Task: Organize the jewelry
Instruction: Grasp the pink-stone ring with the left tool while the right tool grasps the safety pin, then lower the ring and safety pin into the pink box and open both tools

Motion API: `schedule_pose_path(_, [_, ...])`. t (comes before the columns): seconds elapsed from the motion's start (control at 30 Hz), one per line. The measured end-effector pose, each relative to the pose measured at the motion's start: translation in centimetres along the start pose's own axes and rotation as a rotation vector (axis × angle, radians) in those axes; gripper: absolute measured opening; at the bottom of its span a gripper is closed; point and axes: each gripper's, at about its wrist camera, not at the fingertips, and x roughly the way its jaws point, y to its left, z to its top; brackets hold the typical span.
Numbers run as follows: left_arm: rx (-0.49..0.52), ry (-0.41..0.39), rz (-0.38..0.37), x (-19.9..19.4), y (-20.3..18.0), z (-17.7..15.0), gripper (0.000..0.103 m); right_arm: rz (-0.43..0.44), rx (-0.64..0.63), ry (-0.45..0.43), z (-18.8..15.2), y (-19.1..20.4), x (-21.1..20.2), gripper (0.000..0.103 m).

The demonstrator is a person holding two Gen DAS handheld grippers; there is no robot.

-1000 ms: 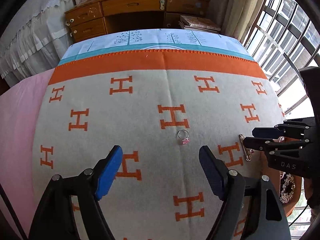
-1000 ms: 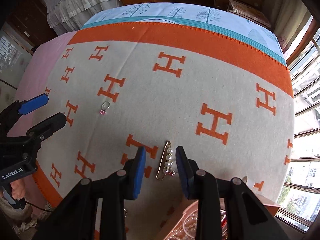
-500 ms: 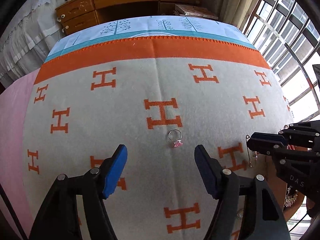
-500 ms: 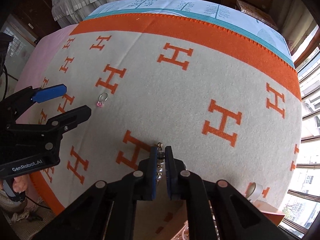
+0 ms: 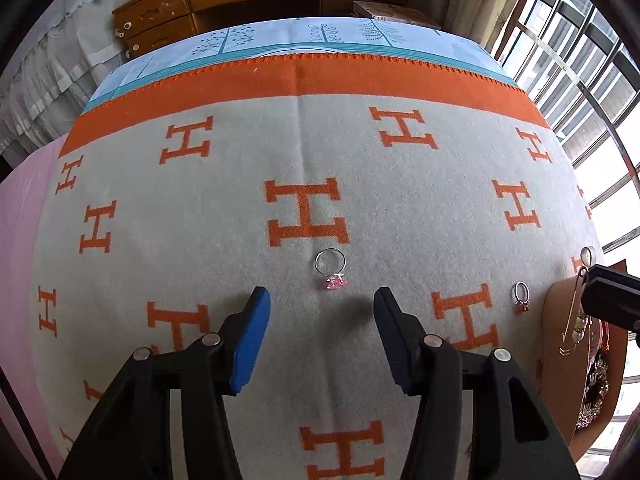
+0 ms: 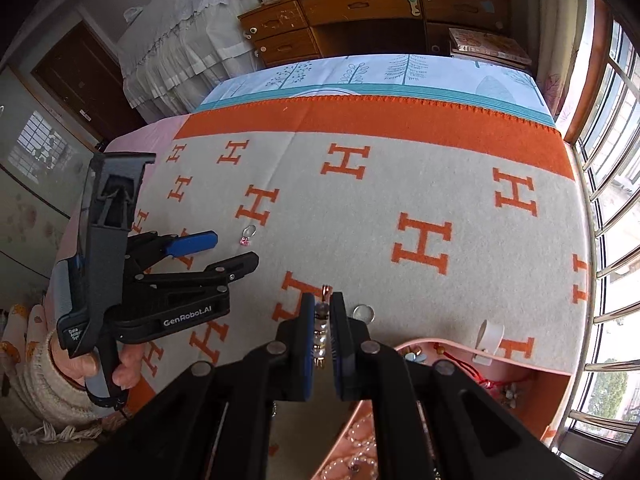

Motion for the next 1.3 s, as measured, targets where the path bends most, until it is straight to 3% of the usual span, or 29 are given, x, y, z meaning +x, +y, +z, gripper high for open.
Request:
schedule_pose_path(0.13, [-0.007,-0.032,0.032,0.2,-0.1,0.3,0.045,0.027,0.0,-0.029,-0.4,0.1,-0.5,0.007])
schedule_pose_path(0.33, [0.007,-0.049,0.033,0.2,-1.0,0.7,0.014,0.052,0.016,-0.037,-0.6,-0.7,-0.3,0.007])
schedule_pose_path(0.47, [0.028,-0.066,0.045,0.0,-1.6,0.5,0.006,0.066,0.037,-0.044,-0.8,-1.4,-0.3,0.007])
schedule_pose_path(0.7, [0.03,-0.103,0.032,-1.7,-1.7,-0.4,0.006,0.085,0.069,-0.093,-1.4,-2.2,-1.8,0.007])
schedule_pose_path(0.9, [0.09,-0.176,-0.003,-6.9,-3.6,-1.8,0.006,0.096,0.081,-0.17,-2.6,-2.1,-5.3,0.007])
schedule_pose_path(1.3, [0.278,-0.318,-0.181,-17.5,-11.5,-6.1,0.006,0.073,0.094,-0.341,-8.1,-1.8,-14.4,0.007])
